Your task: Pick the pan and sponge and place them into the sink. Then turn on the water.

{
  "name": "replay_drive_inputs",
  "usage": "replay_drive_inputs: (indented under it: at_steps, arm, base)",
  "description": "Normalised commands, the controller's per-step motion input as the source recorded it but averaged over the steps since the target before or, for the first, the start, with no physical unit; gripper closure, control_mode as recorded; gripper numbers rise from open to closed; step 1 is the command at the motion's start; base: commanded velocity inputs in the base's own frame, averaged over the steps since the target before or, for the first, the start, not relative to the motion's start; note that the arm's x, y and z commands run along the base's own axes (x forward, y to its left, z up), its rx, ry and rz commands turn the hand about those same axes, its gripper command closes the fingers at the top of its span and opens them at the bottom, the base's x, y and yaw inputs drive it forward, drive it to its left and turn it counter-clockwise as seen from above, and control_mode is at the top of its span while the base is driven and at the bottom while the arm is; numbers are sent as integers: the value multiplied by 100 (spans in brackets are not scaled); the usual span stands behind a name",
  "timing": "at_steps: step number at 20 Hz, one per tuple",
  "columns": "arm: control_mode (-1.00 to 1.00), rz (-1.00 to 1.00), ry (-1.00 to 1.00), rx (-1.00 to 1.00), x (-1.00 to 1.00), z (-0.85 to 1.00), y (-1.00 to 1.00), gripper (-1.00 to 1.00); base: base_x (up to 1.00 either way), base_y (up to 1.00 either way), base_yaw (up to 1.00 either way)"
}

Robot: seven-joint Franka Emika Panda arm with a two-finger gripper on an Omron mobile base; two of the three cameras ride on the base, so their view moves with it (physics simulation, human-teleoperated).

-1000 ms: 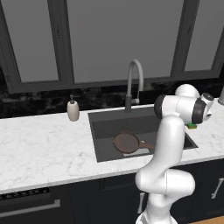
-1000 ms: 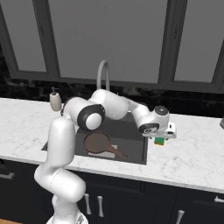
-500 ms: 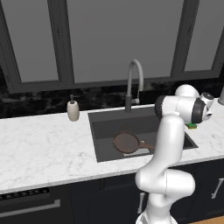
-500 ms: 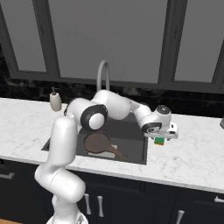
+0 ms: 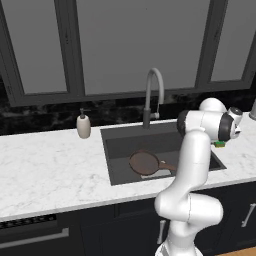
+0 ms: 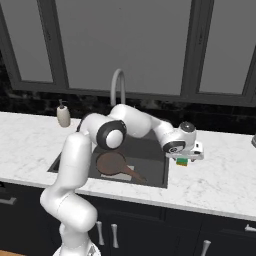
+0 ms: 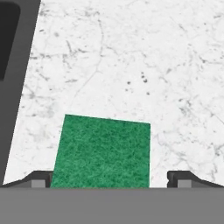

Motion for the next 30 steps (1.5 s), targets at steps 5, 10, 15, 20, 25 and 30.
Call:
replay_drive_inputs:
  at_steps: [5, 10, 15, 20, 25, 30]
  arm:
    - [-100, 0, 0, 0, 7, -25, 0, -100]
    - [-100, 0, 0, 0, 3, -6, 0, 100]
    - [-100, 0, 0, 0, -3, 0, 0, 100]
    - [-100, 0, 0, 0, -20, 5, 14, 100]
    - [-100, 0, -1, 0, -36, 28, 62, 100]
    - [-100, 0, 0, 0, -34, 34, 86, 100]
  base:
    - [0, 0, 0]
    - [0, 0, 0]
    - [0, 0, 0]
    - [0, 0, 0]
    - [0, 0, 0]
    - [0, 0, 0]
